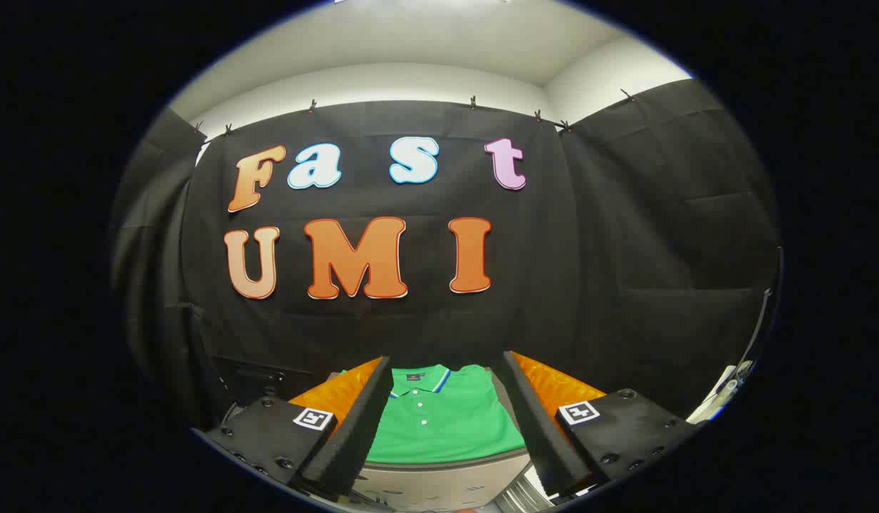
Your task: Put the clothes into the washing machine and then close the washing machine lid.
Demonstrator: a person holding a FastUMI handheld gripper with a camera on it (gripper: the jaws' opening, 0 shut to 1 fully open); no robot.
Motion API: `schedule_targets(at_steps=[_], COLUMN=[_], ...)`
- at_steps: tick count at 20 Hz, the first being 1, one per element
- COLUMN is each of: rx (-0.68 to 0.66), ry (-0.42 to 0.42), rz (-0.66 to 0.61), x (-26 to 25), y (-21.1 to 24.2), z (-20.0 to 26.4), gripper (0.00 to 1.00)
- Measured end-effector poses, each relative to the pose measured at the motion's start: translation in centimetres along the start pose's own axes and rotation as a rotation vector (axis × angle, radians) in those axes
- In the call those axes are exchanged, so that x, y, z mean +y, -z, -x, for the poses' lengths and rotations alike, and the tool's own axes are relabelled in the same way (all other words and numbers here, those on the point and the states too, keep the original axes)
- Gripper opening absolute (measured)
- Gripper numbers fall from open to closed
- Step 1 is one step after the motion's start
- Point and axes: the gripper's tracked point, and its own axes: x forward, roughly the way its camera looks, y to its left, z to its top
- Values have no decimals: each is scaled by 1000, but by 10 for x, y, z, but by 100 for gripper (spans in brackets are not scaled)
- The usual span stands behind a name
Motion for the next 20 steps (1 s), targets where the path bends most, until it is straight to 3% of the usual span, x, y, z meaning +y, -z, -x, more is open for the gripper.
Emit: schedule_targets(at_steps=[15, 17, 20], rx=[-52, -99, -108], ry=[2, 30, -24], rz=[14, -24, -89], x=[-4, -7, 11], y=[-27, -42, -44], z=[-11, -11, -10], gripper=[99, 99, 99])
